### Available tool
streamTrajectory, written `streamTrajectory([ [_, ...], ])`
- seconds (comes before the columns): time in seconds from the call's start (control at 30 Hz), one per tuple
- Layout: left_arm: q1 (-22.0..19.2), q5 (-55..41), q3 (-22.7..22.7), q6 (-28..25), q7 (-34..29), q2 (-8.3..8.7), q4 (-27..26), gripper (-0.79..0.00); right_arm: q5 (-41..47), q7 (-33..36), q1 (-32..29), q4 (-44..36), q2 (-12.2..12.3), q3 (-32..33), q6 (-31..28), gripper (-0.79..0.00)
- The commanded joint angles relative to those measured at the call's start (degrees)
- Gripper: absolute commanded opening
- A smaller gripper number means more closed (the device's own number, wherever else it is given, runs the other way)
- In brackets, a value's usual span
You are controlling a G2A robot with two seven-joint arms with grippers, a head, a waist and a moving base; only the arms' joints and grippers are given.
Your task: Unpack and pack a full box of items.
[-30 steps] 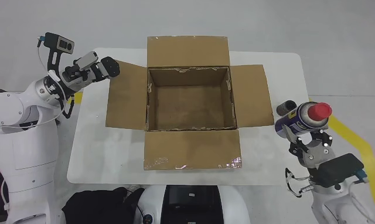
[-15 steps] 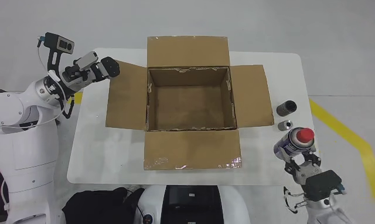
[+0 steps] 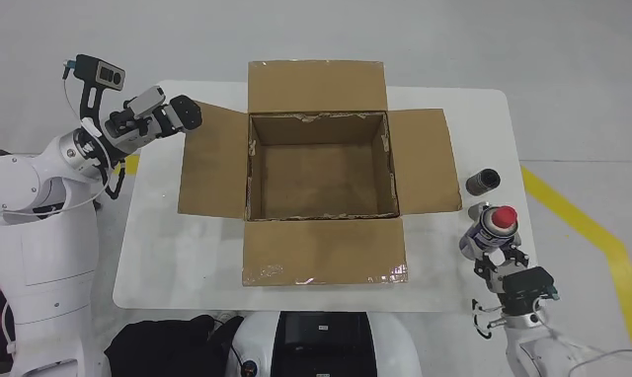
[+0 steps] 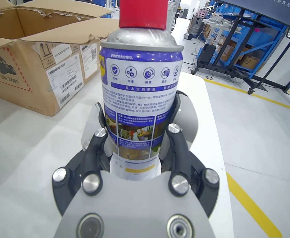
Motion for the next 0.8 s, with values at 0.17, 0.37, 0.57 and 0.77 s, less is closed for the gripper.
streamTrajectory([
  [0.17,0.0,0.0,0.0,0.0,0.0,0.0,0.0,0.0,0.63,-0.3,2.74,3.97,-0.21,-1.6,0.0,-0.785],
  [0.37,0.0,0.0,0.0,0.0,0.0,0.0,0.0,0.0,0.94,-1.41,4.7,6.98,-0.41,-2.84,0.55,-0.785],
  [0.57,0.0,0.0,0.0,0.0,0.0,0.0,0.0,0.0,1.13,-2.44,5.91,9.41,-0.6,-4.01,0.7,-0.773],
  [0.77,0.0,0.0,0.0,0.0,0.0,0.0,0.0,0.0,1.6,-4.5,4.27,9.83,-0.64,-3.43,0.98,0.0],
])
